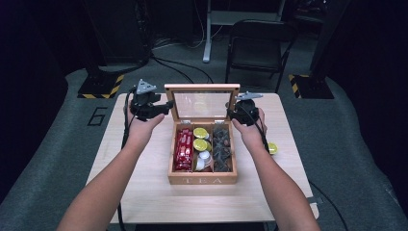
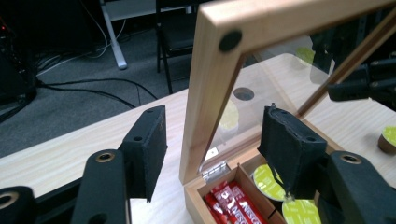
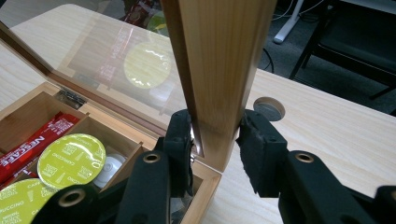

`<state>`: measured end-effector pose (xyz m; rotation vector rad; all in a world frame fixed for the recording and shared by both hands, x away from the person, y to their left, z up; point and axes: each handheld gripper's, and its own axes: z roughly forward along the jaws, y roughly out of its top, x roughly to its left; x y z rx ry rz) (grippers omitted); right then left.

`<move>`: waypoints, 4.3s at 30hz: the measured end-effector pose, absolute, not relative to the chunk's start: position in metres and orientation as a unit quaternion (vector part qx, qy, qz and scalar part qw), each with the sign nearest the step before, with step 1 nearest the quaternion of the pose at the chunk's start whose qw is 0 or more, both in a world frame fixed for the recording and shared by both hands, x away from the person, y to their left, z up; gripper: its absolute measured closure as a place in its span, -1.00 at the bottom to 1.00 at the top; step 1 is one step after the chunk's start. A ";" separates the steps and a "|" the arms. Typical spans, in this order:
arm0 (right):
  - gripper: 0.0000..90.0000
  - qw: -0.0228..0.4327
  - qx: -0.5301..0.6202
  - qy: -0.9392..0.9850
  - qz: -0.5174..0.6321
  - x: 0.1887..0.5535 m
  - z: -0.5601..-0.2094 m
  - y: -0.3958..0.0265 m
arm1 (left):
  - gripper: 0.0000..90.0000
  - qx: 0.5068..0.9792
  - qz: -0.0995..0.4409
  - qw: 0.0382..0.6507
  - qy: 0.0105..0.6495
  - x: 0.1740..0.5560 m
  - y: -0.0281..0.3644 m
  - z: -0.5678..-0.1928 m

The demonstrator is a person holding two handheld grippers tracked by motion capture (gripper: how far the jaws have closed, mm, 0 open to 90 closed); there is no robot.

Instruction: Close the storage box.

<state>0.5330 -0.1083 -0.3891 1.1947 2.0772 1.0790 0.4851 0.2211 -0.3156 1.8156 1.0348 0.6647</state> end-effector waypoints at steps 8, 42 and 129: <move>0.43 0.255 0.437 0.764 0.401 0.528 -0.391 -0.109 | 0.12 0.736 0.275 0.456 0.417 0.488 0.217 -0.312; 0.17 0.242 0.417 0.755 0.444 0.485 -0.382 -0.124 | 0.39 0.751 0.284 0.463 0.374 0.444 0.219 -0.329; 0.11 0.194 0.343 0.805 0.444 0.373 -0.439 -0.136 | -0.03 0.795 0.195 0.455 0.350 0.367 0.231 -0.446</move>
